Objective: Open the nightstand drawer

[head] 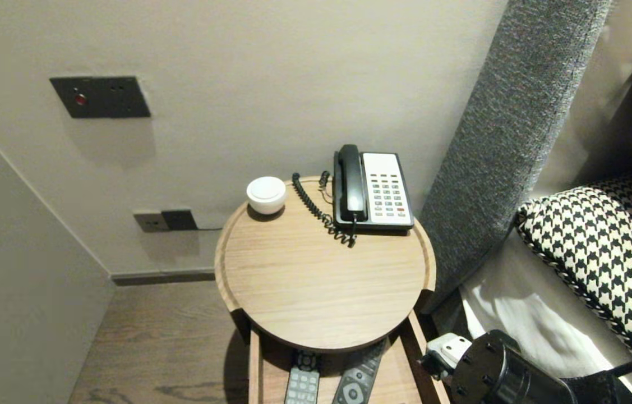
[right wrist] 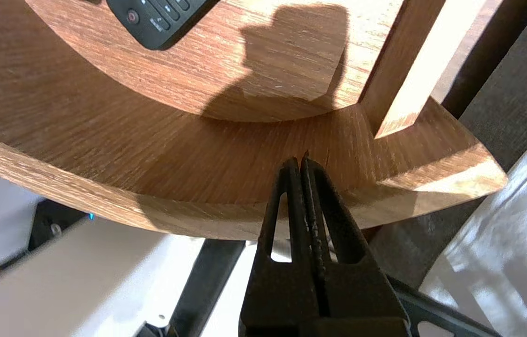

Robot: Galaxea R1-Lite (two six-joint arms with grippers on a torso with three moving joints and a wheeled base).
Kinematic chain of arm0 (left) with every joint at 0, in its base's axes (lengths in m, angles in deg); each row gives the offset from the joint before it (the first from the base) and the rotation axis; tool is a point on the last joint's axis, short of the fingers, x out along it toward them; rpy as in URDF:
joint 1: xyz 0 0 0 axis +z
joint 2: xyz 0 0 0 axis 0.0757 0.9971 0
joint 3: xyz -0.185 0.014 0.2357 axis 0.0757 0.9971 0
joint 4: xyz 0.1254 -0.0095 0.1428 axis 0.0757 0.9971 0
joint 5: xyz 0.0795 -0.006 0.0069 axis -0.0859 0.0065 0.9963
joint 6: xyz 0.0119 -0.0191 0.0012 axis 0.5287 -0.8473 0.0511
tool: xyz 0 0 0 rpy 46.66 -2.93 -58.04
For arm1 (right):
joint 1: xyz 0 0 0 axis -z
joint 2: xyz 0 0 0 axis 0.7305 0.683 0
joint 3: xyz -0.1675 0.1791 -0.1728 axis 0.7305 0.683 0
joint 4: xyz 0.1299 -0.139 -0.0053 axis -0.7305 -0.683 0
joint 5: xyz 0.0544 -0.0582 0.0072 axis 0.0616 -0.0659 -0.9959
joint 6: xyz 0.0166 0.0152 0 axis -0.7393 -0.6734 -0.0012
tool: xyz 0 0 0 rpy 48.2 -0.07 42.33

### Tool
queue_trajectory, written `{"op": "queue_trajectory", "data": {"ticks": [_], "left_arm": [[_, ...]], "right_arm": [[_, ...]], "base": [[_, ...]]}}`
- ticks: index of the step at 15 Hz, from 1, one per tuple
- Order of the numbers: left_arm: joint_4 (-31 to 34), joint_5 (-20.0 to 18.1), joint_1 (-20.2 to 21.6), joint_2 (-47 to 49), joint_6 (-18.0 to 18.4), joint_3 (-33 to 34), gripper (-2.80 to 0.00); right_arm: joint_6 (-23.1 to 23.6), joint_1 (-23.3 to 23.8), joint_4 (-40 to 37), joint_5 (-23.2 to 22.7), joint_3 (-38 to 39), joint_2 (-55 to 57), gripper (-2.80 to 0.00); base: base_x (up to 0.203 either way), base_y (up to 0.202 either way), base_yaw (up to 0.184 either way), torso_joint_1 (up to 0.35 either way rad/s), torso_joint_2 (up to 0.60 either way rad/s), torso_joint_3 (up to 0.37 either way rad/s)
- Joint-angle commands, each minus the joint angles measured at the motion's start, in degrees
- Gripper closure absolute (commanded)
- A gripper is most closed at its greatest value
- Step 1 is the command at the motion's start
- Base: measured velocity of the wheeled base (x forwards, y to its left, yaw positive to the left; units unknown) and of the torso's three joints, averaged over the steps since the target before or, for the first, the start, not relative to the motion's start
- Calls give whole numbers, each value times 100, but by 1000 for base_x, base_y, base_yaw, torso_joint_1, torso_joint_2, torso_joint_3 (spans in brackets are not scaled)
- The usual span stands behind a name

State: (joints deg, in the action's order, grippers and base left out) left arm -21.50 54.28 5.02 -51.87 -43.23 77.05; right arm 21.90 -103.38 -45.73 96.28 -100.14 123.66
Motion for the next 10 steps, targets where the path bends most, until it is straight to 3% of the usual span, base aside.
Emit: {"op": "queue_trajectory", "data": {"ticks": [1, 10], "left_arm": [[-5, 2, 2, -5, -2, -6, 0], [-5, 2, 2, -10, -6, 0, 0]], "right_arm": [[-24, -115, -14, -19, 102, -60, 0], [-25, -322, -32, -184, 415, -315, 0]], "base": [[0, 0, 0, 0, 0, 0], [0, 0, 0, 0, 0, 0]]}}
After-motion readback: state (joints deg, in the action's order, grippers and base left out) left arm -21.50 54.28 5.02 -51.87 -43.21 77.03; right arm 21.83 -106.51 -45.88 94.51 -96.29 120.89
